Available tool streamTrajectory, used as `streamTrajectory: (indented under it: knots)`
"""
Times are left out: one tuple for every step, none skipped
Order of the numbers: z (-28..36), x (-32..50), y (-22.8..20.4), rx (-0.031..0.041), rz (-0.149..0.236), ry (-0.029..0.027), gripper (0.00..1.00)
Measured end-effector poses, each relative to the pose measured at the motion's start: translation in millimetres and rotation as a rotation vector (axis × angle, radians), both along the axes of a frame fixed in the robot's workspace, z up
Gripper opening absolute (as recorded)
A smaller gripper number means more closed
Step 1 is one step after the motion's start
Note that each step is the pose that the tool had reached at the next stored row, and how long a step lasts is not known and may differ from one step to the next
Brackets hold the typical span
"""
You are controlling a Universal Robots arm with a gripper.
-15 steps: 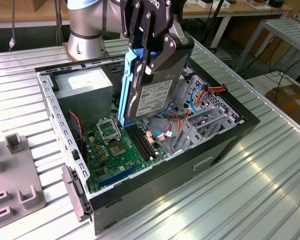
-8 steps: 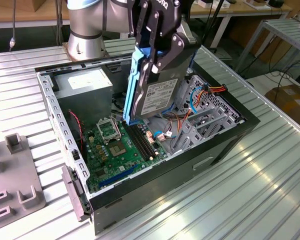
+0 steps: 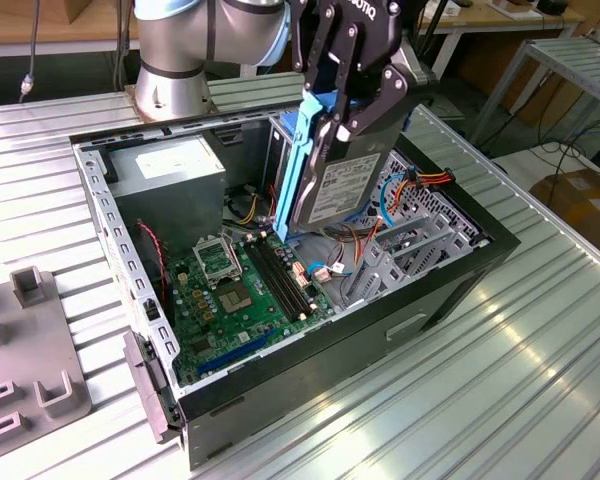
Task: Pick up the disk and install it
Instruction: 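Insert the disk into the insertion slot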
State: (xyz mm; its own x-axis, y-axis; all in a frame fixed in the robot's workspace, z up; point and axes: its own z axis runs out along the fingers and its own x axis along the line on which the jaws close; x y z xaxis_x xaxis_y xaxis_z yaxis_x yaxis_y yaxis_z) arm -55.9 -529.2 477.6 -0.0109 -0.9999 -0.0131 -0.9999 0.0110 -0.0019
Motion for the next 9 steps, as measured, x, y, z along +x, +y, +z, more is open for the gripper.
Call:
streamTrajectory:
  knots:
    - [0.0, 2.0, 0.0, -0.002, 0.0, 0.0, 0.37]
    - [0.0, 4.0, 0.0, -0.0045, 0.0, 0.0, 0.37]
    - [-0.1, 5.5, 0.0, -0.0065, -0.001, 0.0, 0.37]
    - [-0.2, 6.6, -0.2, -0.0067, -0.002, 0.0, 0.37]
    - [-0.2, 8.3, -0.3, -0.0069, -0.002, 0.0, 0.37]
    - [-0.3, 10.1, -0.2, -0.007, -0.002, 0.0, 0.37]
    - [-0.5, 15.9, -0.2, -0.0071, -0.002, 0.0001, 0.37]
    - [-0.9, 21.4, -0.3, -0.0069, -0.002, 0.0, 0.37]
    - [-1.0, 25.8, -0.3, -0.0069, -0.002, 0.0, 0.37]
